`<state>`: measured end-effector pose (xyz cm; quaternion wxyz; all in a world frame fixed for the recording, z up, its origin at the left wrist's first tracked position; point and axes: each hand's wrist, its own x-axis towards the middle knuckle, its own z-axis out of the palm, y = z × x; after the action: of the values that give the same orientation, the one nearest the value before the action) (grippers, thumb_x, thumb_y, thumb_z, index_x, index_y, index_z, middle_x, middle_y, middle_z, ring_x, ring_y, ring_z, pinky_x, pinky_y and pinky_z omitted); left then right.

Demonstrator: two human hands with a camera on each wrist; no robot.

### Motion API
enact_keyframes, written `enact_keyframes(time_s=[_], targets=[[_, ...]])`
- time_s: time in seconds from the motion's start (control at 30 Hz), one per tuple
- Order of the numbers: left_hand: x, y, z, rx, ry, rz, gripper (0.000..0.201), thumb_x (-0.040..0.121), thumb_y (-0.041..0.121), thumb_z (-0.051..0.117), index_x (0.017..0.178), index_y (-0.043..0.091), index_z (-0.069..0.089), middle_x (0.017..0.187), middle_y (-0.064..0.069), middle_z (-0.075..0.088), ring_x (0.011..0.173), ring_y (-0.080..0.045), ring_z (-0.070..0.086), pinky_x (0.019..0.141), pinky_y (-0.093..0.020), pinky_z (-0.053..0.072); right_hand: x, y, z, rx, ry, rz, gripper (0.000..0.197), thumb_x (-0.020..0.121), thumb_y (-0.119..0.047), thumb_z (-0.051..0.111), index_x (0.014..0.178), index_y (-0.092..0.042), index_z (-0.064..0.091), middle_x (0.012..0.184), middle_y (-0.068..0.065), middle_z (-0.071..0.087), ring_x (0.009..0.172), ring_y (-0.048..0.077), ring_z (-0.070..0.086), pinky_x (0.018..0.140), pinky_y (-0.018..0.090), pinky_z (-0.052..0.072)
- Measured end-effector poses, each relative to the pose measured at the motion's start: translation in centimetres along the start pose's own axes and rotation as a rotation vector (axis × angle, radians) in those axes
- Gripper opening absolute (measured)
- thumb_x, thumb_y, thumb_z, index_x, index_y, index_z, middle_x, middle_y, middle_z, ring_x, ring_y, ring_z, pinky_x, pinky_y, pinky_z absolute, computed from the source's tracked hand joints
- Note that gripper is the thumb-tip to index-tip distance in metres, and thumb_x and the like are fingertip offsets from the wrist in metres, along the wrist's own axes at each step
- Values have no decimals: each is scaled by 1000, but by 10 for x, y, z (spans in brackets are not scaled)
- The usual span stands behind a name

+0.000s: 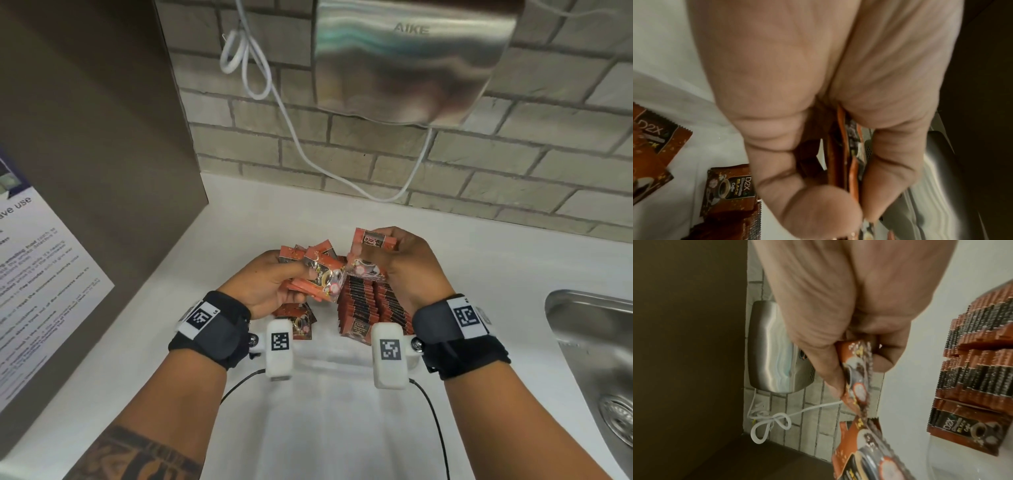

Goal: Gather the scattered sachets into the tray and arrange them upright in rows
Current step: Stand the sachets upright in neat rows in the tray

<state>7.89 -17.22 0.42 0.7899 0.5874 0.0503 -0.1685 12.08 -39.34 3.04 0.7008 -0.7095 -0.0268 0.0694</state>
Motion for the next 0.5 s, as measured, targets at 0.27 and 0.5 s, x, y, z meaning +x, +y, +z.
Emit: enact_keyframes(time_s=[0.27, 0.5], targets=[[1, 15, 4, 179, -107, -39, 14, 83, -1, 65, 97, -3, 65, 75, -13, 69, 53, -17, 61, 42, -20, 39, -4, -8, 10, -241, -289, -56, 23, 105, -19, 49, 126, -22, 56, 108, 4, 71, 97, 14, 70, 86, 34, 52], [6, 22, 7, 332, -211, -43, 34, 85, 21, 71, 108, -4, 69, 93, -29, 66, 58, -17, 55, 46, -21, 41, -2, -5, 18, -496, -430, -88, 54, 70, -17, 90, 114, -26, 60, 103, -3, 71, 86, 23, 71, 76, 40, 61]])
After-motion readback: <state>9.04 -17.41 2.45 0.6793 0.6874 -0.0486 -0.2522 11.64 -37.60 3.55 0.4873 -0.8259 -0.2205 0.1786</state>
